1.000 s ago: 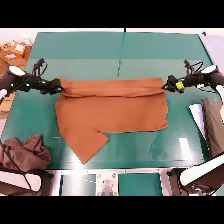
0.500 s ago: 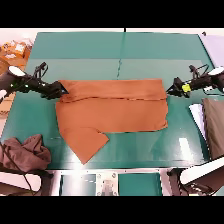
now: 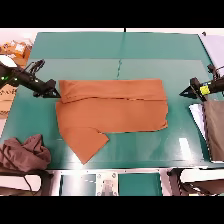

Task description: Fold the shirts.

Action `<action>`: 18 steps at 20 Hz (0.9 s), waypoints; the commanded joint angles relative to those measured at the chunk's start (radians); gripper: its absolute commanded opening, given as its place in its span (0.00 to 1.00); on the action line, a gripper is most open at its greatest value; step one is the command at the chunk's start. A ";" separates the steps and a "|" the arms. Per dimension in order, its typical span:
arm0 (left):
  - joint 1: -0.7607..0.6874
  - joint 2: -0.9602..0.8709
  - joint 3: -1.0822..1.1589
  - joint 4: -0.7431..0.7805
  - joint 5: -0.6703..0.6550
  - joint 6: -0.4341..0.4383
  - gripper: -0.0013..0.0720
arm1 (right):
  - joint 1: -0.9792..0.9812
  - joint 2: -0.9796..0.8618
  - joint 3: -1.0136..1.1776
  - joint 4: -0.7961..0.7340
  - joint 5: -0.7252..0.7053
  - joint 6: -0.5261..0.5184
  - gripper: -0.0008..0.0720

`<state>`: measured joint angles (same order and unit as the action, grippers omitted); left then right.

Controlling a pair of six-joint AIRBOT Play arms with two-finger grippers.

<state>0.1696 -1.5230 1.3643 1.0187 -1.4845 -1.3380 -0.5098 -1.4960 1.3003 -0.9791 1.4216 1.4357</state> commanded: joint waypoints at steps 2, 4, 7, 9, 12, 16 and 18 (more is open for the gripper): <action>0.000 0.275 -0.263 0.101 0.059 -0.067 0.05 | -0.051 0.326 -0.360 -0.008 -0.100 0.003 0.03; 0.000 0.447 -0.467 0.101 0.166 -0.115 0.05 | -0.068 0.476 -0.547 0.010 -0.142 0.017 0.10; 0.000 0.619 -0.711 0.043 0.222 -0.158 0.77 | -0.067 0.549 -0.711 0.063 -0.148 0.002 0.74; 0.000 0.654 -0.826 0.018 0.220 -0.167 0.97 | -0.067 0.545 -0.758 0.063 -0.175 0.001 0.74; -0.048 0.657 -0.977 -0.060 0.306 -0.172 0.97 | -0.057 0.536 -0.798 0.063 -0.253 0.001 0.61; -0.258 0.655 -1.095 -0.149 0.552 -0.207 0.97 | -0.016 0.468 -0.822 0.100 -0.325 0.001 0.59; -0.302 0.655 -1.102 -0.152 0.608 -0.244 0.97 | 0.016 0.411 -0.822 0.129 -0.357 0.001 0.59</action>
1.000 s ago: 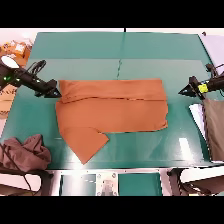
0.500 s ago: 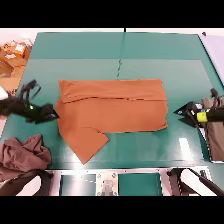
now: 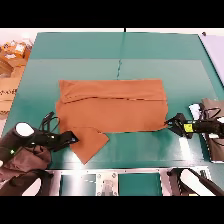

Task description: Fold the shirts.

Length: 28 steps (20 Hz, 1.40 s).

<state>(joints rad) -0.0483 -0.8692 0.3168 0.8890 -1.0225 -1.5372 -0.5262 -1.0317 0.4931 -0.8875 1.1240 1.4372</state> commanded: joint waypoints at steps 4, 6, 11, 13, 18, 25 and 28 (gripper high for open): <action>-0.084 0.002 -0.055 -0.069 0.189 -0.039 0.62 | 0.090 -0.137 -0.014 0.067 -0.152 -0.001 0.52; -0.084 0.002 -0.052 -0.097 0.179 -0.006 0.17 | 0.088 -0.140 -0.010 0.064 -0.158 -0.003 0.37; -0.084 0.002 0.013 0.011 0.053 -0.004 0.06 | 0.068 -0.137 0.026 -0.043 -0.082 -0.009 0.03; -0.084 0.002 0.066 0.080 0.004 -0.033 0.06 | 0.068 -0.129 0.037 -0.059 -0.028 -0.009 0.03; -0.084 0.002 0.212 0.190 -0.135 -0.056 0.05 | 0.068 -0.008 0.064 -0.103 0.074 0.032 0.03; -0.084 0.003 0.442 0.210 -0.277 -0.033 0.05 | 0.068 0.101 0.164 -0.126 0.193 0.082 0.03; -0.084 -0.005 0.560 0.235 -0.222 -0.024 0.05 | 0.076 0.089 0.253 -0.104 0.191 0.081 0.03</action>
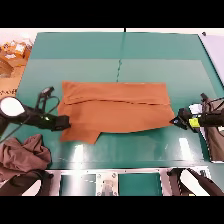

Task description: Fold the shirts.

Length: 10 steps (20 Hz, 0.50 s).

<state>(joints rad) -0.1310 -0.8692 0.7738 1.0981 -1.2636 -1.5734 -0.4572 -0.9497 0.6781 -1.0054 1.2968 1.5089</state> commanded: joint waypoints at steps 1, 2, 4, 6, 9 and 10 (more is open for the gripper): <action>-0.001 -0.019 0.127 0.026 0.039 0.021 0.05 | 0.013 -0.006 0.093 0.022 0.008 0.010 0.03; -0.001 -0.048 0.151 0.025 0.057 0.035 0.05 | 0.022 -0.024 0.119 0.029 -0.014 0.010 0.03; -0.001 -0.127 0.209 0.025 0.088 0.055 0.05 | 0.034 -0.072 0.175 0.051 -0.063 0.010 0.03; 0.002 -0.220 0.293 0.027 0.131 0.064 0.05 | 0.040 -0.148 0.245 0.079 -0.103 0.009 0.03; 0.002 -0.380 0.459 0.044 0.164 0.081 0.05 | 0.052 -0.298 0.364 0.123 -0.137 -0.003 0.03; 0.002 -0.444 0.515 0.042 0.163 0.087 0.05 | 0.065 -0.355 0.404 0.143 -0.148 -0.021 0.03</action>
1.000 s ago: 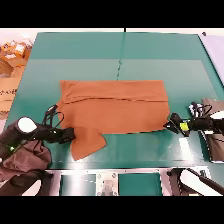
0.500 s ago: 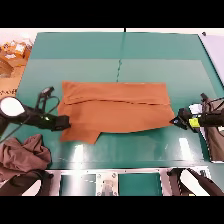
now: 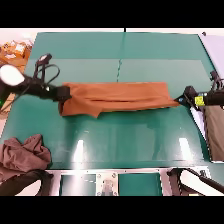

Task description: Fold the shirts.

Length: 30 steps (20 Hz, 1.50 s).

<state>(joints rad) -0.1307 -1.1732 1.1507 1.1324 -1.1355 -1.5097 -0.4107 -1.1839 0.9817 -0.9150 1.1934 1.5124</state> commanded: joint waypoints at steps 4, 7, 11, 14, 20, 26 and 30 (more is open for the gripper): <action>0.001 -0.368 0.289 0.016 0.072 0.022 0.05 | 0.074 -0.348 0.239 0.075 -0.125 -0.035 0.03; 0.001 -0.492 0.338 0.005 0.145 0.025 0.06 | 0.089 -0.522 0.339 0.114 -0.179 -0.035 0.14; 0.013 -0.526 0.349 0.009 0.338 0.004 0.94 | 0.070 -0.697 0.529 0.174 -0.284 -0.082 0.49; 0.081 -0.525 0.439 0.029 0.150 -0.006 0.94 | -0.018 -0.708 0.655 0.171 -0.076 -0.203 0.54; 0.163 -0.525 0.480 0.026 -0.159 -0.010 0.90 | -0.153 -0.735 0.652 0.105 0.218 -0.346 0.61; 0.160 -0.525 0.480 -0.057 -0.146 -0.008 0.06 | -0.099 -0.804 0.591 0.103 0.218 -0.399 0.61; 0.159 -0.525 0.480 -0.109 -0.143 -0.008 0.05 | -0.008 -0.836 0.592 0.104 0.169 -0.399 0.60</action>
<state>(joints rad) 0.0288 -1.6981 1.6295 1.0660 -1.2720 -1.5177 -0.4690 -1.9953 1.5791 -0.7845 1.4059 1.1252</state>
